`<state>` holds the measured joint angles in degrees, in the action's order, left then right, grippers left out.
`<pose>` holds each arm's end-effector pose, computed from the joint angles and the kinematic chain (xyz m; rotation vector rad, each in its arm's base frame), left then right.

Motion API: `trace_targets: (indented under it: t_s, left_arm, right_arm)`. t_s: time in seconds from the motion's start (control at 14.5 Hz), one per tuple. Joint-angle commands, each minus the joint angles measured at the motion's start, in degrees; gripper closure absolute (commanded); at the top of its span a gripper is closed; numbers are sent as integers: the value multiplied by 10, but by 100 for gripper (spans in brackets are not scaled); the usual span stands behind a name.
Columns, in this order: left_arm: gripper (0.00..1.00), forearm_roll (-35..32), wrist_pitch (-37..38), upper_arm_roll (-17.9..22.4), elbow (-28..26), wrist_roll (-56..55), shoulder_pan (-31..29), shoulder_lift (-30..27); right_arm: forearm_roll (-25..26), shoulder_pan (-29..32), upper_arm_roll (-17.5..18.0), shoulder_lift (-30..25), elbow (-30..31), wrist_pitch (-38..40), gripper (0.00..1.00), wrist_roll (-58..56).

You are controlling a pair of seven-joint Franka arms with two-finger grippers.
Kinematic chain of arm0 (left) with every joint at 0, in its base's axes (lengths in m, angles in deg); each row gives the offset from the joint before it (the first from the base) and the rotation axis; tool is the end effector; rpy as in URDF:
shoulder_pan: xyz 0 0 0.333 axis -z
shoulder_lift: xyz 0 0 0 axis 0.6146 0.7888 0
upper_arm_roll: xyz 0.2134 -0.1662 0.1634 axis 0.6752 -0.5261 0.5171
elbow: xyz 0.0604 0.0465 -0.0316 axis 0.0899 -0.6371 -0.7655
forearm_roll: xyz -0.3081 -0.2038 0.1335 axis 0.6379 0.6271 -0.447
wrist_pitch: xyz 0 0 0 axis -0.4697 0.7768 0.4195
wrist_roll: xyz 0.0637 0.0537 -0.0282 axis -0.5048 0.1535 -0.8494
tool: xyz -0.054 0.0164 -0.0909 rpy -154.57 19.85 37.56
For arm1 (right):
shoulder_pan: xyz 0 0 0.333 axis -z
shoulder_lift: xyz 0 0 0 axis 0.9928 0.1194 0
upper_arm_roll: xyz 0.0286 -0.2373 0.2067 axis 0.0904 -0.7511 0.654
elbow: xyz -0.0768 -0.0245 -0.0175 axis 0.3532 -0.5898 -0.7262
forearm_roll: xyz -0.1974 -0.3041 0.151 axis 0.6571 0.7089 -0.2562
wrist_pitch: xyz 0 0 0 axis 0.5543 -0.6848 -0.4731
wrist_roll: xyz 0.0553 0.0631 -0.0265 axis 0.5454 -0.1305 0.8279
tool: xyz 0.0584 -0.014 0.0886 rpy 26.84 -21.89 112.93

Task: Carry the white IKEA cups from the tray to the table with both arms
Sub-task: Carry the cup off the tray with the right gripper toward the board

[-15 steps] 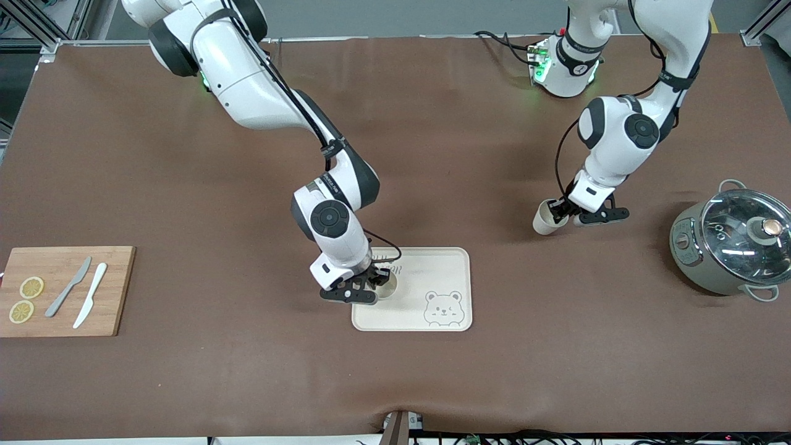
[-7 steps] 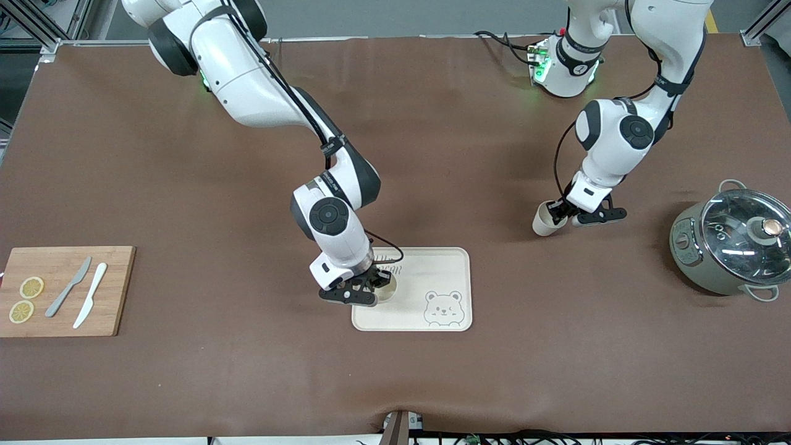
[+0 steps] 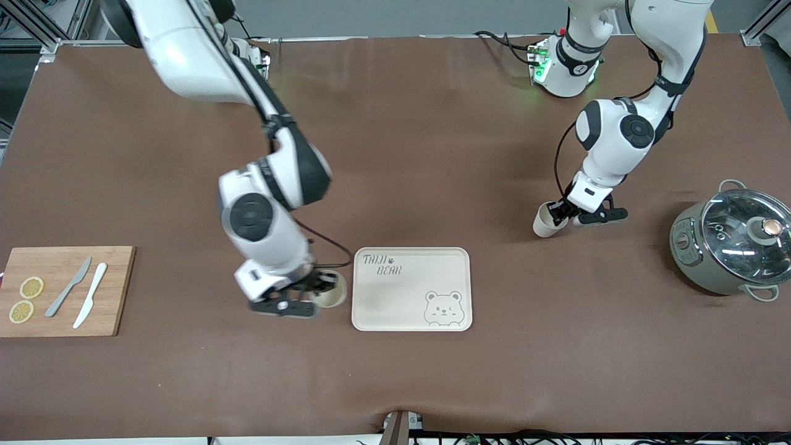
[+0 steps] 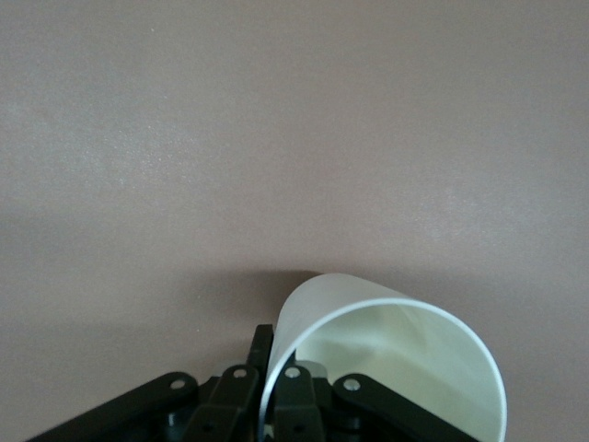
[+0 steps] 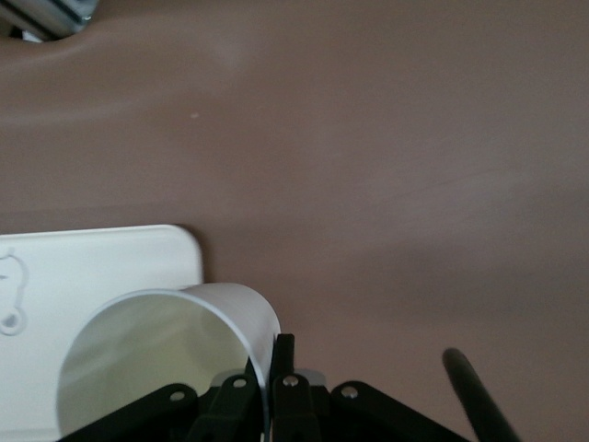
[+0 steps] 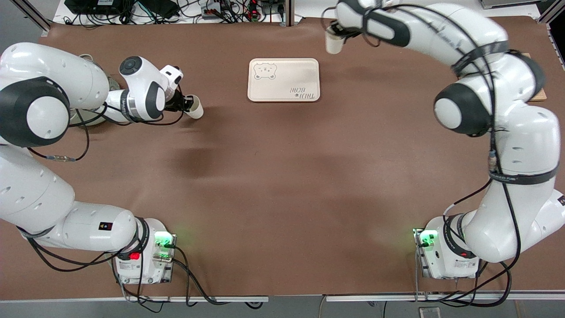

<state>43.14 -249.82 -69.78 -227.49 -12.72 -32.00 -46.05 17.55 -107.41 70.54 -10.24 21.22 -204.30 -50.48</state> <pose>0.4691 -0.0896 0.2097 2.9994 0.2578 0.2532 0.6969 0.2822 0.3764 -3.0924 0.0676 -0.1812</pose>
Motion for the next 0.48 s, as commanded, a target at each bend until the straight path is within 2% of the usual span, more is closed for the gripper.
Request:
trace_targets:
  t_s: [0.0,0.28,0.41]
  left_arm:
    - [100,-6,-8,-9,-3,4,-10,9]
    - [100,-6,-8,-9,-9,2,-11,19]
    - [100,-6,-7,-9,-10,2,-14,19]
  right_arm:
    - [5,48,13,-82,121,-12,100,-88]
    - [5,90,13,-97,158,-17,100,-174]
    - [4,99,13,-101,197,-63,100,-196]
